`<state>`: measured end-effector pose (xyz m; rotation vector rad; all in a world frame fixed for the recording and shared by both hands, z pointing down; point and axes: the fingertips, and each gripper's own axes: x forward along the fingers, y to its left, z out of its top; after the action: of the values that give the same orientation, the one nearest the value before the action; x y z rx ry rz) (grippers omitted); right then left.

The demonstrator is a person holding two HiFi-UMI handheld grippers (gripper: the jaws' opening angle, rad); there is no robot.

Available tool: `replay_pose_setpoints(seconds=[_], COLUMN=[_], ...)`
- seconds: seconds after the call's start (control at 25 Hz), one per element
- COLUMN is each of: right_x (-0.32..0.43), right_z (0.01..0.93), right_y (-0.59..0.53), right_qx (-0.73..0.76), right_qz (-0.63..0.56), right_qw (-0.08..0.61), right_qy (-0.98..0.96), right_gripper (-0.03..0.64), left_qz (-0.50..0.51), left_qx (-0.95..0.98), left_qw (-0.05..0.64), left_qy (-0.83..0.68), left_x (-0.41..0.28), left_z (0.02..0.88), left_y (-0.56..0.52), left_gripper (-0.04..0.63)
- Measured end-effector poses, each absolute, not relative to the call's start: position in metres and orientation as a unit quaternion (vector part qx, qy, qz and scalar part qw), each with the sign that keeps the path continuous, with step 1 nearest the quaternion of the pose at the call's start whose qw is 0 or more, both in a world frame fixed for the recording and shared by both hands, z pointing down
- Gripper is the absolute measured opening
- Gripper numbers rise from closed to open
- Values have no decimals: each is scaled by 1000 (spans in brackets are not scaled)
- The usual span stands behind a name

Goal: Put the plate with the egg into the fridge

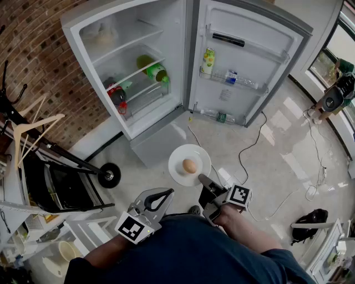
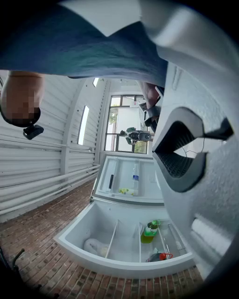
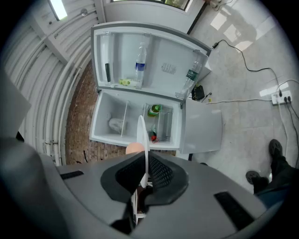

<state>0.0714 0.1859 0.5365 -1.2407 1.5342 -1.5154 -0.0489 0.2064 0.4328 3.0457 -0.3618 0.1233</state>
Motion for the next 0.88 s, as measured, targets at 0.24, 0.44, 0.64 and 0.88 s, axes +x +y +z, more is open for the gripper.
replay_pose_setpoints(seconds=[0.24, 0.44, 0.64, 0.88], right_x=[73, 78, 89, 100], right_z=[535, 535, 536, 534], right_y=[186, 183, 178, 170], right_qx=[-473, -469, -468, -454], right_qz=[-580, -581, -585, -590], right_qw=[315, 314, 314, 301], right_qy=[584, 587, 582, 596], right_gripper=[20, 18, 20, 20], left_qz=[39, 38, 36, 36], left_qx=[991, 990, 989, 985], left_qw=[43, 44, 42, 41], left_qy=[-120, -125, -137, -164], left_x=[-45, -40, -33, -21], left_z=[431, 431, 429, 427], left_y=[206, 205, 201, 198], left_gripper=[-2, -2, -2, -2])
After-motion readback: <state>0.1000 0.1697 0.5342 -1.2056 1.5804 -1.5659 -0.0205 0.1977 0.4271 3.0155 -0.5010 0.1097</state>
